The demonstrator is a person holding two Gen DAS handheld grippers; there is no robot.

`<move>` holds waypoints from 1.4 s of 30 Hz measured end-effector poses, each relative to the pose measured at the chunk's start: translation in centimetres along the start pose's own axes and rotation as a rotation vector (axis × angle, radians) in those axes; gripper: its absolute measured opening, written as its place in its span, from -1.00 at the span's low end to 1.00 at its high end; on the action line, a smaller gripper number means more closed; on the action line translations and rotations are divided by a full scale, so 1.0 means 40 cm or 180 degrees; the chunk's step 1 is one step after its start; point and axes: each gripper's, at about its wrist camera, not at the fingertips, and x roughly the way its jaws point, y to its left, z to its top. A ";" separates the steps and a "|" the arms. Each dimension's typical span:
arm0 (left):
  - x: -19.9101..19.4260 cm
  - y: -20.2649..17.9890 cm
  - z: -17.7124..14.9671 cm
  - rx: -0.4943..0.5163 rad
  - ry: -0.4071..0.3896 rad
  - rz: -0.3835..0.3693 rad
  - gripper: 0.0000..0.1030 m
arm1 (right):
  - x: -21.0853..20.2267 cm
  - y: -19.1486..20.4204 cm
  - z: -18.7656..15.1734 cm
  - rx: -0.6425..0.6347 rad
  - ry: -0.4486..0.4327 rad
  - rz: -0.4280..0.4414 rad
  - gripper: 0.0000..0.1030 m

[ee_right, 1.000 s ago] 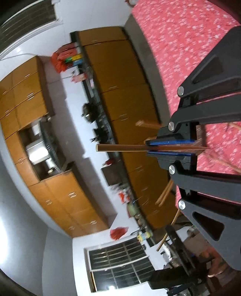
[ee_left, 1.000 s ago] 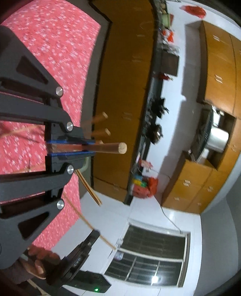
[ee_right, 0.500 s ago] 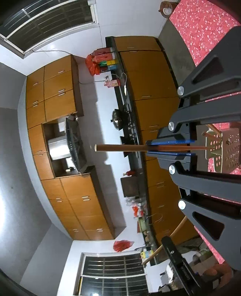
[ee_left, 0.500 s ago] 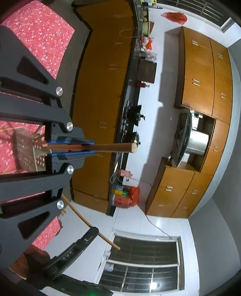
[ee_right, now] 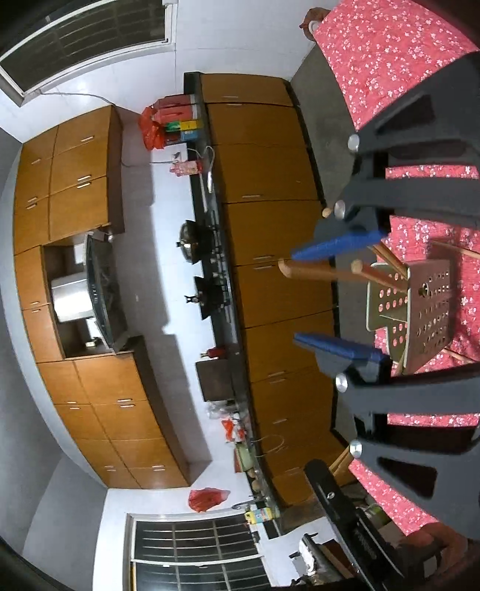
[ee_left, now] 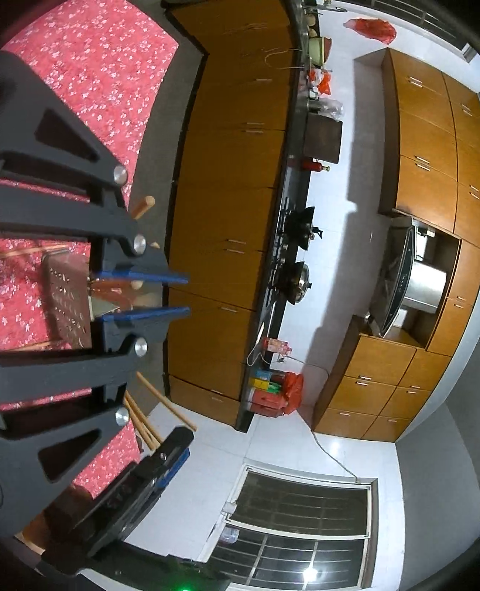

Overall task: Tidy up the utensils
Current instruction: 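Insert the left tool's chopstick upright into the beige holder and open, while the right tool does likewise, then grasp the last wooden chopstick with the left tool while the right tool grasps another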

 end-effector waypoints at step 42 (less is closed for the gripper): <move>0.004 0.146 -0.458 -0.0007 0.1684 0.0469 -0.38 | 0.075 -0.093 -0.492 0.0255 0.2216 -0.0430 -0.85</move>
